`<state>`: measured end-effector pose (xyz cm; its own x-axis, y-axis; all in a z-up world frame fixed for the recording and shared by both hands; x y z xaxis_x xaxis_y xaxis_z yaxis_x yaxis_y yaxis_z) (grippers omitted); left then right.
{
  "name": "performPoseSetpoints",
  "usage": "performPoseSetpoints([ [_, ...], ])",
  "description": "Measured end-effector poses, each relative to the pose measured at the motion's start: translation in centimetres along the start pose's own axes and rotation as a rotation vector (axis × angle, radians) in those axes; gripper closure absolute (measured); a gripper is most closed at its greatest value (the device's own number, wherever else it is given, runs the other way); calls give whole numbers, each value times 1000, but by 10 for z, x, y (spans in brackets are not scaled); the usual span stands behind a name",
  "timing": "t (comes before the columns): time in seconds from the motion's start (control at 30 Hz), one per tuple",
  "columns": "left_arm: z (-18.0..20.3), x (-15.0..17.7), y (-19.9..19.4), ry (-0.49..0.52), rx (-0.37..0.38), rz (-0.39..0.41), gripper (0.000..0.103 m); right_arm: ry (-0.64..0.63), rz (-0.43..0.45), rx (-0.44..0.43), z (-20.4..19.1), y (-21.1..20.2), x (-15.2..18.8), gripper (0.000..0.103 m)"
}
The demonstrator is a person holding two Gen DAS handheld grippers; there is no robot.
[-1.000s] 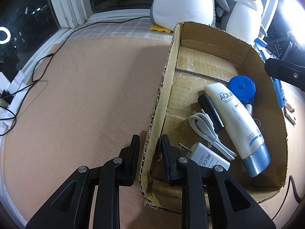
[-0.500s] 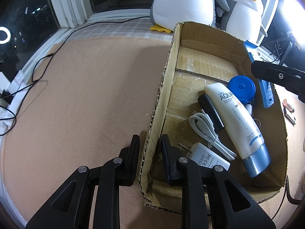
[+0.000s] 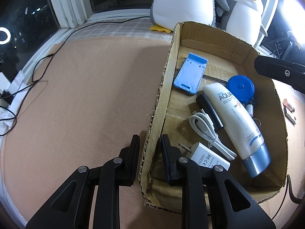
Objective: Organize rigid objects
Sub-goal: 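Carry the phone stand into the box and open the right tool, then move the right tool to the patterned lighter on the mat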
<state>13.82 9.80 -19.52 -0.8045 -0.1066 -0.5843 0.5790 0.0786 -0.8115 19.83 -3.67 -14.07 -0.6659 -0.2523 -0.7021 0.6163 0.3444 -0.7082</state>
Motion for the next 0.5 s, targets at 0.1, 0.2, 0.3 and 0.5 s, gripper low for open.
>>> performPoseSetpoints([
  [0.1, 0, 0, 0, 0, -1, 0, 82, -1, 1, 2, 2, -2, 1, 47],
  [0.2, -1, 0, 0, 0, -2, -2, 82, -4, -1, 3, 5, -5, 2, 47],
  [0.3, 0, 0, 0, 1, -5, -2, 82, 4, 1, 8, 12, -12, 7, 47],
  [0.5, 1, 0, -1, 2, -7, -1, 82, 41, 2, 27, 40, -30, 24, 47],
])
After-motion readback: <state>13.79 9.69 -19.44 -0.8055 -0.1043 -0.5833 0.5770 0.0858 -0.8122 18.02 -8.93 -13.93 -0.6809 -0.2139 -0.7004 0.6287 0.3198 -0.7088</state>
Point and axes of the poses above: each gripper's, at about its wrist camera, not at the fingertips, and y roughly the way its jaws point, z to its right, x to its underside, the point moved 2 cm from there along y, roughly the way its jaws point, and after that the axes turned 9 degrees about z, right-handed, at the moved point
